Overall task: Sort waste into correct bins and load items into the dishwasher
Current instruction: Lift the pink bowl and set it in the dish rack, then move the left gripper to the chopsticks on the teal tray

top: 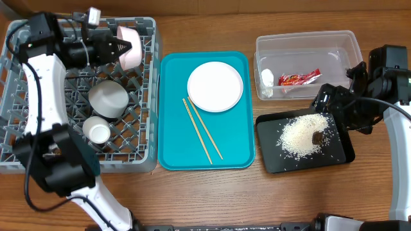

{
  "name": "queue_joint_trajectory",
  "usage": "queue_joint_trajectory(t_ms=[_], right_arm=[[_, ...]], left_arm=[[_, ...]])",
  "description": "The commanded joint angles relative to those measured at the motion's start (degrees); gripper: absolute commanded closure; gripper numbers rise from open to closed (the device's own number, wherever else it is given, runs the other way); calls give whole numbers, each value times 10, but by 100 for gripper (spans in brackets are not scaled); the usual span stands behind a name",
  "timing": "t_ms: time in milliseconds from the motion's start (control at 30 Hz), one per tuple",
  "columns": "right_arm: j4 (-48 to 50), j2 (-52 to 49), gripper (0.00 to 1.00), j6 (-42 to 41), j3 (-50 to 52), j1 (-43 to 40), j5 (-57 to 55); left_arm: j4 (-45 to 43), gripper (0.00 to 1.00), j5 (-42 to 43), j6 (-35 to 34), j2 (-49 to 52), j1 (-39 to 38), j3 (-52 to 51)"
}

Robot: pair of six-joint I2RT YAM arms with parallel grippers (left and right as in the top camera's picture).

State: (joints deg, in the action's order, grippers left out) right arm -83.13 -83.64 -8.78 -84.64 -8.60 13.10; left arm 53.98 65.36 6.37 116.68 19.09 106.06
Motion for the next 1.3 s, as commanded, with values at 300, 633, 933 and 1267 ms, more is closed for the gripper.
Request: queue_joint_trajectory(t_ms=[300,633,933,1267], right_arm=[[1,6,0,1,-5,-1,0],[0,6,0,0,-5,-1,0],[0,6,0,1,-5,-1,0],[-1,6,0,1,-5,-1,0]], left_arm=[[-5,96,144,13,104,54,2],[3,58,87,13,107,101,2],[28,0,83,-6,105,151,2],[89,0,35,14,54,206,2]])
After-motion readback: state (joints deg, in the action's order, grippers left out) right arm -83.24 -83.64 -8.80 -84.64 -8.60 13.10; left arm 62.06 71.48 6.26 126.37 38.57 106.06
